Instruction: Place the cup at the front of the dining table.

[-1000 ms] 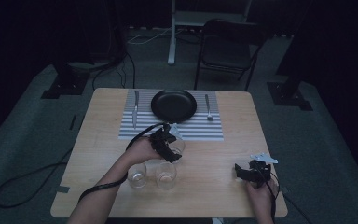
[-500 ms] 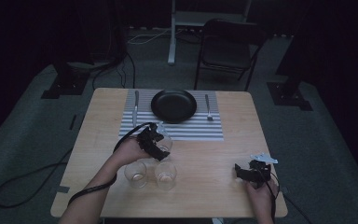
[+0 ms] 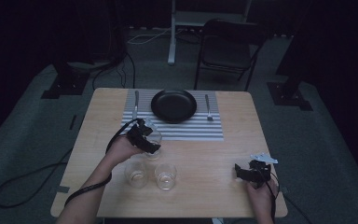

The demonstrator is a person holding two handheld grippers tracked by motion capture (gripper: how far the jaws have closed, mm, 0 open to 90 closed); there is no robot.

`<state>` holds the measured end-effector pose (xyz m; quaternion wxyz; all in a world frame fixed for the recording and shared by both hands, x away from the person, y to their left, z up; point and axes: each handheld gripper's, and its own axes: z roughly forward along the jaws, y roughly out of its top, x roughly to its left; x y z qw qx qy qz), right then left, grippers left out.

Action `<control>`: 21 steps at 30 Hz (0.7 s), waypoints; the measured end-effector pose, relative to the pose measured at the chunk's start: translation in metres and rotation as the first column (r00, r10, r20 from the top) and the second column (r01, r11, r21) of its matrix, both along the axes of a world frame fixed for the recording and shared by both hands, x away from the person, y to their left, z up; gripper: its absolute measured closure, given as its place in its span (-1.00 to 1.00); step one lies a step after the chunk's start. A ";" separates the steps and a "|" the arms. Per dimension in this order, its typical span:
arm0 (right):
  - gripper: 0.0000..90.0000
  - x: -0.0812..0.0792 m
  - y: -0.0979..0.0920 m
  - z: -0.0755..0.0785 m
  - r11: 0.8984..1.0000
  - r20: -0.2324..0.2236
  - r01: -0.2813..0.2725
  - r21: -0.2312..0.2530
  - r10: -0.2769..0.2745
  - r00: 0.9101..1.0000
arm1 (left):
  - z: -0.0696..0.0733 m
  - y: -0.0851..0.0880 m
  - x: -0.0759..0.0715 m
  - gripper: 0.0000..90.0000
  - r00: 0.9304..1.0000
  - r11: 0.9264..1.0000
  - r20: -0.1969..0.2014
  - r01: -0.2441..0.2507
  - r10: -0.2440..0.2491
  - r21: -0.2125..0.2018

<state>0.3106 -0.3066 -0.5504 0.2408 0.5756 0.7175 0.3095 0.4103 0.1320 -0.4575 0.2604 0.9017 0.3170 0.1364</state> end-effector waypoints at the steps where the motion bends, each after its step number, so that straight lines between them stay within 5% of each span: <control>1: -0.74 0.000 0.000 0.000 1.000 0.000 0.000 0.000 0.000 1.000 | 0.000 0.001 0.001 -0.59 1.000 1.000 0.004 -0.009 0.009 0.002; 13: -0.74 0.000 0.000 0.000 1.000 0.000 0.000 0.000 0.000 1.000 | 0.004 0.010 0.021 -0.59 0.991 0.990 0.006 -0.135 0.136 -0.029; 21: -0.74 0.000 0.000 0.000 1.000 0.000 0.000 0.000 0.000 1.000 | 0.010 0.011 0.032 -0.59 0.986 0.986 0.036 -0.160 0.162 -0.048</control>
